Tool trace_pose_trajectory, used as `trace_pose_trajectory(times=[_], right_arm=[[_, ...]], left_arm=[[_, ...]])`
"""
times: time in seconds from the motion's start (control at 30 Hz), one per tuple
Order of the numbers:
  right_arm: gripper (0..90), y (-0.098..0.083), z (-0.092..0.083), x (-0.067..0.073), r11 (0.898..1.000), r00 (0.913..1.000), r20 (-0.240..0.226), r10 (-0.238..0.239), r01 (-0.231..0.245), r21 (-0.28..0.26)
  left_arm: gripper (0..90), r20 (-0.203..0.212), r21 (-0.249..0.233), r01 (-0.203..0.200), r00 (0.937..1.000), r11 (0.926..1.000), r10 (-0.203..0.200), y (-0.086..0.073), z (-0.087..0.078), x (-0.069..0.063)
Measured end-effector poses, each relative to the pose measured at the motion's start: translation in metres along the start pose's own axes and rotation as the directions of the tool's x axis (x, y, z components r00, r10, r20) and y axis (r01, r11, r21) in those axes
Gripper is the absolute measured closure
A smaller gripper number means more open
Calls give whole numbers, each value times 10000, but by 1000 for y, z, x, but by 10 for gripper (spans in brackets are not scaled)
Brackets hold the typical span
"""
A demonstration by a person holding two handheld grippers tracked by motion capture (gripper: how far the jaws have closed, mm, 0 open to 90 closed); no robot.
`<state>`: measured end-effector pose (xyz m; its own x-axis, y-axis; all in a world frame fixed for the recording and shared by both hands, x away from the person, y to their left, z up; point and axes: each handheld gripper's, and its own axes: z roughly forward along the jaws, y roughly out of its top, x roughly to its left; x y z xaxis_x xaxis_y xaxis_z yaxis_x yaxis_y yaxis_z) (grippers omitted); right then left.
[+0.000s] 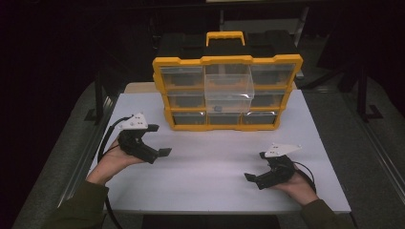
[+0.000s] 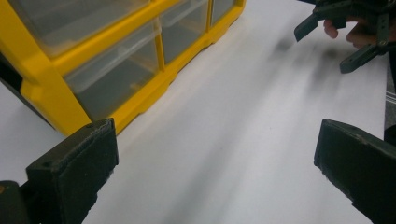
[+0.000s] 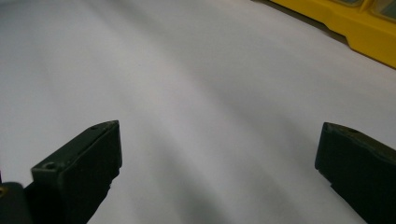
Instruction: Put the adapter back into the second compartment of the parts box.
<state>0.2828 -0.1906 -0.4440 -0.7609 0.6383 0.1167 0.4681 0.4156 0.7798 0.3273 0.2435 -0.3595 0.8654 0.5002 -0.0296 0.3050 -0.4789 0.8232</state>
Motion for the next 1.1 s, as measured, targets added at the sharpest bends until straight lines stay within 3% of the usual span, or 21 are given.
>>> trace_pose_trajectory(times=[0.4,0.83,1.1], right_arm=[[2,0,0,0,10000,10000,-7,-26,26,18],[2,-1,0,0,10000,10000,-4,-21,21,45],[2,-1,0,1,10000,10000,-12,-52,52,71]], left_arm=[[0,-304,70,-254,9992,9997,256,-36,12,-9],[0,-233,-189,189,9995,9996,-193,-69,17,-12],[0,-198,-84,291,9994,9995,-293,-80,21,-16]])
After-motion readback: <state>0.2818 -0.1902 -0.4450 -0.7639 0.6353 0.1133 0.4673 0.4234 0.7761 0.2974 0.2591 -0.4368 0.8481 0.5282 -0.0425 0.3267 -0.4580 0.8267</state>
